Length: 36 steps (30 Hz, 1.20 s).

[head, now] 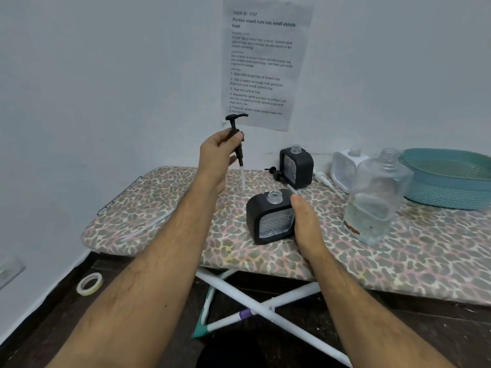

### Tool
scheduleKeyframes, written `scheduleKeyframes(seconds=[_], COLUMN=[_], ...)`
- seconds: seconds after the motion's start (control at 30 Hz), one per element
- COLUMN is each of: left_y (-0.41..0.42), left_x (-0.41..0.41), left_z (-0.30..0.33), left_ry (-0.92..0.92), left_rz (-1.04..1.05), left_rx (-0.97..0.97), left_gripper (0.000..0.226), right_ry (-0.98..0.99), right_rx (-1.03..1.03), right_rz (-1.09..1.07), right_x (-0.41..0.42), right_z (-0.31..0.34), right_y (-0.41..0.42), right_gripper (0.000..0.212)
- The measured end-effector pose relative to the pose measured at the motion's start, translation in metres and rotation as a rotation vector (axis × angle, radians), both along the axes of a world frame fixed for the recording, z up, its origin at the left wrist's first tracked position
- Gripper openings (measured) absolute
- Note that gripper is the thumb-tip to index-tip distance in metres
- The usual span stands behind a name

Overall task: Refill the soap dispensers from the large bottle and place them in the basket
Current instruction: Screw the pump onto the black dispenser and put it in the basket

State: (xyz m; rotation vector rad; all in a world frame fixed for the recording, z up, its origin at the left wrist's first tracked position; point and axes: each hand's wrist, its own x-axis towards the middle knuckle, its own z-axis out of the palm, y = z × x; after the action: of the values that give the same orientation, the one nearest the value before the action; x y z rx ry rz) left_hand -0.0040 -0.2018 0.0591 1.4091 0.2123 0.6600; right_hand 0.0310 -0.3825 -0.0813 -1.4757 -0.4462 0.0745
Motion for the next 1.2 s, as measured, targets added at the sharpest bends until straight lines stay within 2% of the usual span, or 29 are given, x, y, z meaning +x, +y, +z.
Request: scheduleKeyframes(seconds=[0.07, 0.2, 0.37, 0.53, 0.9, 1.2], left_y=[-0.01, -0.036, -0.054, -0.062, -0.064, -0.062], left_x=[-0.008, -0.018, -0.022, -0.024, -0.027, -0.033], left_z=[0.006, 0.01, 0.005, -0.004, -0.045, -0.059], left_ry=[-0.041, -0.073, -0.044, -0.042, 0.057, 0.133], left_rz=[-0.007, -0.028, -0.048, -0.056, -0.165, -0.203], left_rx=[-0.009, -0.008, -0.006, 0.006, 0.205, 0.348], left_gripper=[0.026, 0.015, 0.015, 0.023, 0.034, 0.036], right_ry=[0.015, 0.042, 0.043, 0.044, 0.049, 0.027], right_rx=[0.013, 0.023, 0.017, 0.04, 0.092, 0.059], right_rz=[-0.005, -0.009, 0.003, 0.013, 0.025, 0.009], right_x=[-0.002, -0.004, -0.003, -0.004, -0.002, 0.0], right_z=[0.002, 0.005, 0.005, 0.005, 0.003, 0.002], right_y=[-0.001, -0.003, -0.003, -0.003, -0.002, -0.002], right_gripper=[0.058, 0.045, 0.058, 0.06, 0.055, 0.052])
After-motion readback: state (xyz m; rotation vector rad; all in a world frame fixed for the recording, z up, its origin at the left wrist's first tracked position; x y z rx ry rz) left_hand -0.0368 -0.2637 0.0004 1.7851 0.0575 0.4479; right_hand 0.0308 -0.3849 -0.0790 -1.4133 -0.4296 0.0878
